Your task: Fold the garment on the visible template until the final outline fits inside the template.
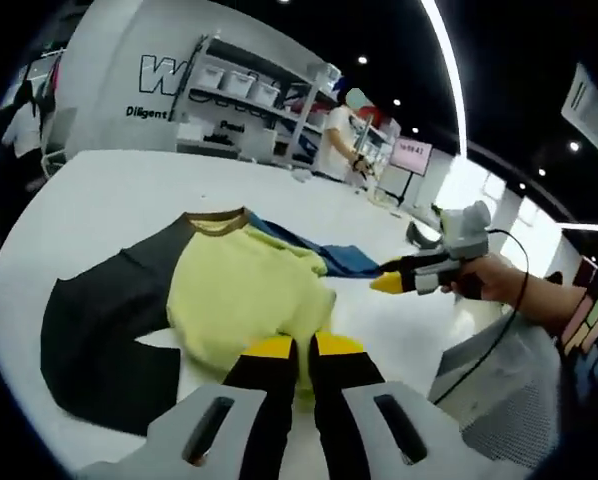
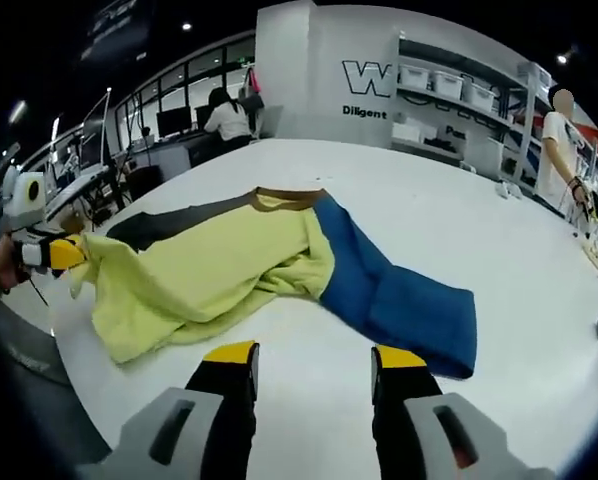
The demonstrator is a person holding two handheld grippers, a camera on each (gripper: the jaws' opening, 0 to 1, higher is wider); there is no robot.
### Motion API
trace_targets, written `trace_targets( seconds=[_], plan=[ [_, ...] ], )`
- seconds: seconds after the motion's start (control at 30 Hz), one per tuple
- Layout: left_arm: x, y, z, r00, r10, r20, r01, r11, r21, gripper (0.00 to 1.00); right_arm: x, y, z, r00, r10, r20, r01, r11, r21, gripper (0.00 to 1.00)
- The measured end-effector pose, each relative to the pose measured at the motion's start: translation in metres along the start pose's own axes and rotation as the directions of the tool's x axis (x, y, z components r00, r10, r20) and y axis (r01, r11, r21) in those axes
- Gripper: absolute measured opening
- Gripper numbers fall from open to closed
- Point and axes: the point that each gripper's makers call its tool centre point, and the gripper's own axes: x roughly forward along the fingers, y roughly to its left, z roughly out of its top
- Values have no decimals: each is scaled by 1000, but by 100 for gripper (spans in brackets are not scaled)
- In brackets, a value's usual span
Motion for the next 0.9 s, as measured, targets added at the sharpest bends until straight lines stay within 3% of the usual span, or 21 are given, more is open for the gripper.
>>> trace_targets(
  seconds=[0.1, 0.2, 0.43, 0.5, 0.53, 0.6, 0.73, 0.9],
  plan=[
    [-2, 5, 17, 997, 23, 72, -23, 1000, -10, 0, 2, 6, -4, 1000, 0, -20, 0, 999, -48, 41],
    [-1, 4, 30, 991, 15, 131, -3, 995, -95, 0, 5, 15, -5, 999, 26, -22, -27, 998, -53, 41],
    [0, 10, 40, 984, 41, 171, -19, 992, -128, 0, 9, 30, -3, 999, 50, -23, -52, 993, -102, 40],
    [-3, 14, 47, 976, 73, 206, -46, 990, -131, 0, 9, 34, -1, 998, 61, -15, -63, 991, -122, 41],
    [-4, 18, 50, 970, 112, 216, -95, 992, -83, 0, 9, 38, 0, 997, 74, -11, -75, 990, -117, 41],
    [-4, 13, 49, 972, 99, 212, -84, 993, -78, 0, 10, 48, 0, 995, 103, -10, -104, 988, -118, 40],
    [-6, 17, 56, 960, 136, 243, -125, 990, -58, 0, 11, 66, 0, 990, 138, -17, -139, 978, -156, 41],
    [-7, 15, 56, 957, 130, 258, -121, 991, -48, 0, 14, 87, -3, 983, 182, -34, -185, 964, -189, 41]
  ],
)
